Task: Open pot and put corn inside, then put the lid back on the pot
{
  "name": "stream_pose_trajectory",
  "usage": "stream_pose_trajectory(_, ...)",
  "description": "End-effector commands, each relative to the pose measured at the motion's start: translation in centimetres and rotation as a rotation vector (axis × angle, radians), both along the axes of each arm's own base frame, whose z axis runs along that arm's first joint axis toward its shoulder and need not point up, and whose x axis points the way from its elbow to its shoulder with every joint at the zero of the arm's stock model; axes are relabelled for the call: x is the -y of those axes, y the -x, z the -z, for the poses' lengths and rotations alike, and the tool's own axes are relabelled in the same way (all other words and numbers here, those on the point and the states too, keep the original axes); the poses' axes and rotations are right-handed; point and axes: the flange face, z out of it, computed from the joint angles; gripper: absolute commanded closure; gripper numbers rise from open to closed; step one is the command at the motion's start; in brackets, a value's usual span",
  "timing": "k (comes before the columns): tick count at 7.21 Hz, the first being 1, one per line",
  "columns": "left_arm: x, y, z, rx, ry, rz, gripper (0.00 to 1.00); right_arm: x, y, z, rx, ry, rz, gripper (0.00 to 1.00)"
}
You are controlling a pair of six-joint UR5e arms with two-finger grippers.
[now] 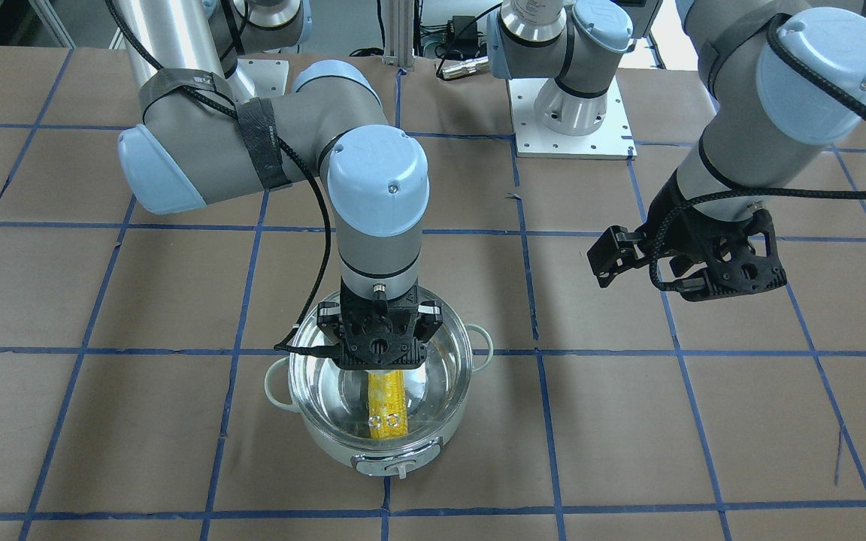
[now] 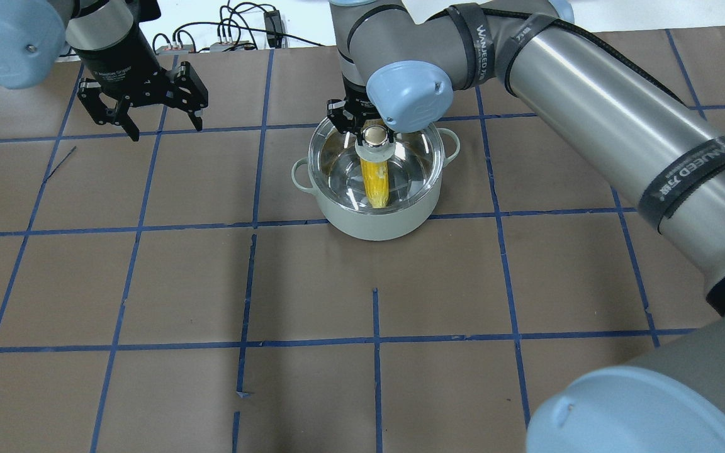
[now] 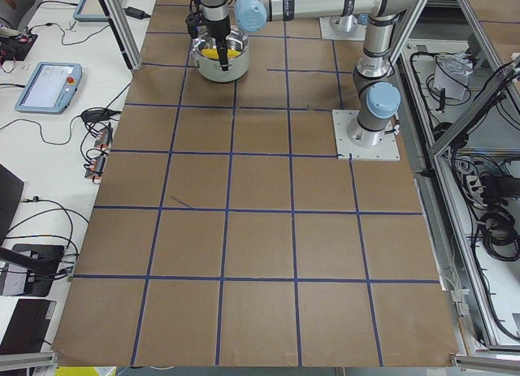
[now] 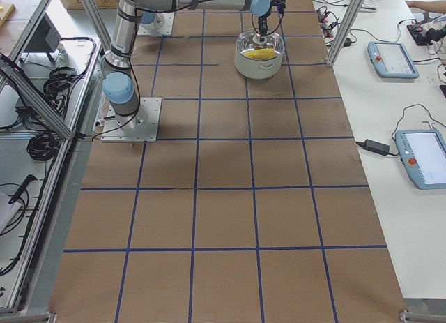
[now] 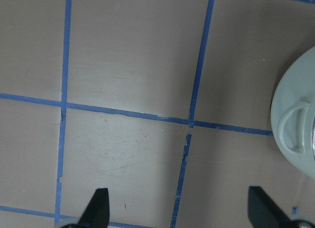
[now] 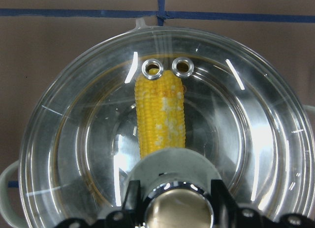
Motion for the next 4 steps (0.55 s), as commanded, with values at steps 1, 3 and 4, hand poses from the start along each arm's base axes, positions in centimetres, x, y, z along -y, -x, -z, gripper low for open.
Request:
stream_pose_trajectory(1,0.02,-0.01,0.41,0.0,-0.007,0.001,0.0,0.02,0.01,0.05,-0.002,0.001,0.0,0.26)
stream_pose_trajectory(3,-0.23,0.01,0.12,0.001,-0.002,0.001,0.0,0.21,0.28,-0.02,-0.001,0.002,0.003,0.01)
stream_pose_trajectory(4,-0.34,0.05,-0.21,-0.002,0.004,0.0,0.0,0.12,0.78,-0.92,-0.004,-0.002,0.009,0.0)
